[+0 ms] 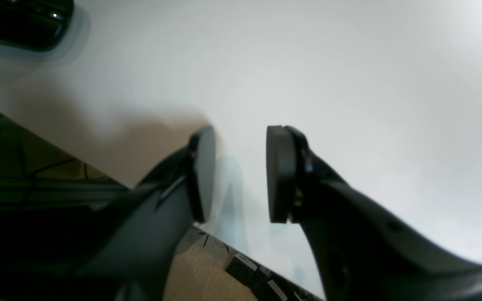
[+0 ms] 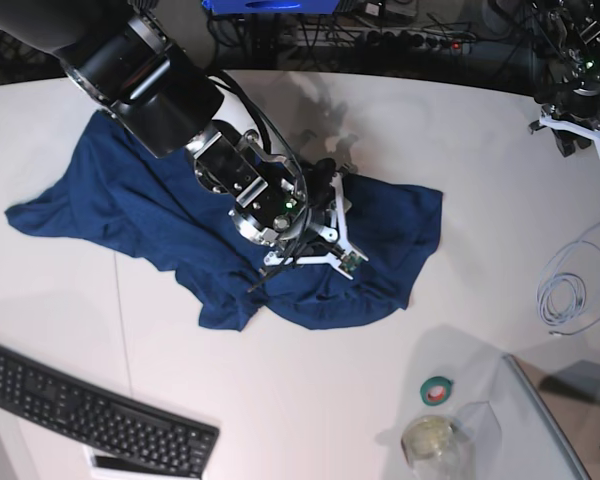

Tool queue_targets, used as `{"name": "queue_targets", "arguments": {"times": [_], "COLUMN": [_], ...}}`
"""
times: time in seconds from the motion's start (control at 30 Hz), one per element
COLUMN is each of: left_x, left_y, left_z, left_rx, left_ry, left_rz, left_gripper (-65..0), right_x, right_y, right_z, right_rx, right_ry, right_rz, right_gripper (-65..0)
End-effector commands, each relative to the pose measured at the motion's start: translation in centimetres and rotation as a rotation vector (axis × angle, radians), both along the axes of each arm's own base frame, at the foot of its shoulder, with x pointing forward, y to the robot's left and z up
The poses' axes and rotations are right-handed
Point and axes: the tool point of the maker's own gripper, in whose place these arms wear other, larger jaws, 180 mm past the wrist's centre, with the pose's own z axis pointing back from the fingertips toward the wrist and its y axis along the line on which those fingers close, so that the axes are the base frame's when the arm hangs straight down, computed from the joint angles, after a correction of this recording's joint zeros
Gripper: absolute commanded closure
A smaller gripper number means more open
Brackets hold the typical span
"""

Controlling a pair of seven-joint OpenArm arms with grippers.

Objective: Layout the t-shirt on the table in an organized manner, then fold the t-shirt properly
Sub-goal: 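Grasp the shirt middle with the right gripper and pull it toward the robot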

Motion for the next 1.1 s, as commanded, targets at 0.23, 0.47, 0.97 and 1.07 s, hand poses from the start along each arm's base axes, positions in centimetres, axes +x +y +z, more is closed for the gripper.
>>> {"name": "queue_targets", "arguments": {"times": [0.23,0.47,0.97,1.07], "left_x": [0.6,0.9,6.6,7.2], "left_y": [0.8,0.8,-5.1,-5.2], "left_z": [1.3,1.4,1.6,1.9], "left_rx": [0.032,0.032,-0.003,-0.001], "left_ry": [-0.034,-0.042,-0.086,-0.096], "left_rz": [-0.004,-0.004,-0.193,-0.197], "left_gripper": [-20.1,-20.1,-20.1,-20.1], "right_x": [1.4,-0.8,-4.4,-4.5], "right_y": [0.9,3.5,3.6,3.4], "right_z": [1.3,5.0,3.7,3.2], "right_rx": [0.039,0.106,0.096,0.089], "right_ry": [-0.044,-0.057,0.023,0.03], "right_rz": [-0.003,0.016,0.022,0.015], "right_gripper": [-3.0,-3.0,-9.8,-11.7]}}
